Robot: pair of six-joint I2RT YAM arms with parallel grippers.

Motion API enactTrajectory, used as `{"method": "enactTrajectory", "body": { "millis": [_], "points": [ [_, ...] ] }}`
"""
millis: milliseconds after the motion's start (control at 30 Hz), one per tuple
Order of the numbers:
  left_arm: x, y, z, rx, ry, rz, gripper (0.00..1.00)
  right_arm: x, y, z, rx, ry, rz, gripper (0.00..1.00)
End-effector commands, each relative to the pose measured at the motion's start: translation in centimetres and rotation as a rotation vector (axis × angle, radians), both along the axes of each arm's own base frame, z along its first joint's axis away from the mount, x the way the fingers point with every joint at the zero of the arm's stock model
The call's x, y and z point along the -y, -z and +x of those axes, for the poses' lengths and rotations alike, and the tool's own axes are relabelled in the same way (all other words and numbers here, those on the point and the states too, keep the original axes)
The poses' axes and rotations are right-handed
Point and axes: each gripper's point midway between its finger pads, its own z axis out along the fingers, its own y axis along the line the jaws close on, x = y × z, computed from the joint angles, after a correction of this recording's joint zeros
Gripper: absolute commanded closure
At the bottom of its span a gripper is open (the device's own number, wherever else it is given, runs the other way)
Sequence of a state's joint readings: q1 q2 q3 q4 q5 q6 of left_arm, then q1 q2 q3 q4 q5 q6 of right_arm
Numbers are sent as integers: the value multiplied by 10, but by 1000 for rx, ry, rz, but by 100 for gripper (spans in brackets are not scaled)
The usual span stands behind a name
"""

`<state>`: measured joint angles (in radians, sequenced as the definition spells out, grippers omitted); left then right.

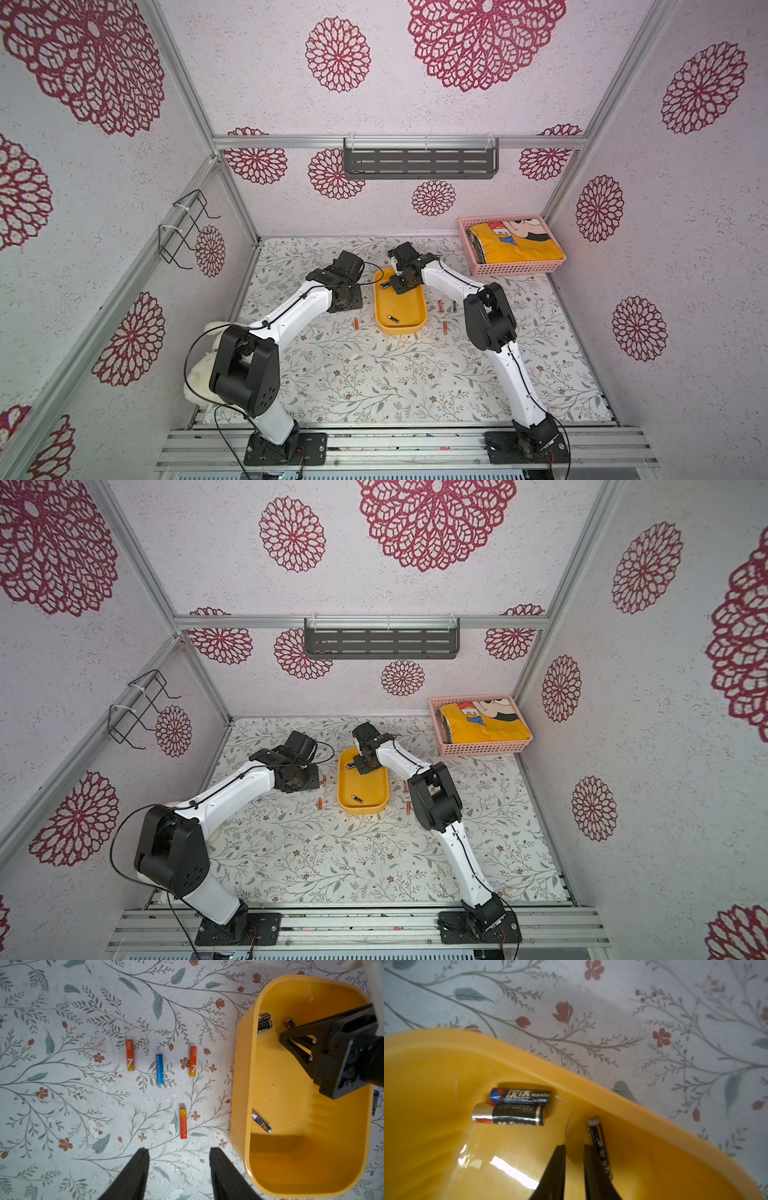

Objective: Take the batteries out of the storage box
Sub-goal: Pick up the battery from the storage box.

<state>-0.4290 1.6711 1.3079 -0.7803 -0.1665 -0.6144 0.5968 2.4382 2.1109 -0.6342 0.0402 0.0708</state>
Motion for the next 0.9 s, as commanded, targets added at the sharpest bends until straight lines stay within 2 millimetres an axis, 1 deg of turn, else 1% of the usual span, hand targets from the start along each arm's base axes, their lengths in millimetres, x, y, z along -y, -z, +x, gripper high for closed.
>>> {"method": "enactTrajectory", "body": {
  "millis": [0, 133, 233, 300, 367, 433, 567, 633, 767, 867],
  "points": [
    [1, -1, 5, 1, 4, -1, 49, 2, -30, 0, -3, 18, 38, 73],
    [3, -2, 8, 3, 10, -8, 49, 0, -38, -1, 1, 4, 49, 72],
    [5, -1, 9, 0, 14, -9, 49, 3, -46, 2, 26, 11, 36, 71],
    [5, 0, 10, -3, 16, -8, 49, 8, -45, 6, 34, 22, 9, 68],
    [7, 0, 11, -3, 20, -13, 49, 12, -41, 9, 42, 29, -25, 63],
    [8, 1, 13, -6, 23, -12, 49, 15, -35, 12, 38, 30, -53, 62],
    [8, 1, 14, -9, 25, -7, 49, 14, -21, 15, 10, 15, -69, 61],
    [8, 1, 15, -7, 25, -7, 49, 13, -17, 16, 4, 9, -74, 62],
    [7, 5, 13, -17, 23, -1, 49, 11, -14, 18, -3, 13, -68, 62],
    [6, 7, 12, -20, 19, 2, 49, 11, -9, 16, -21, 22, -60, 63]
  ]
}}
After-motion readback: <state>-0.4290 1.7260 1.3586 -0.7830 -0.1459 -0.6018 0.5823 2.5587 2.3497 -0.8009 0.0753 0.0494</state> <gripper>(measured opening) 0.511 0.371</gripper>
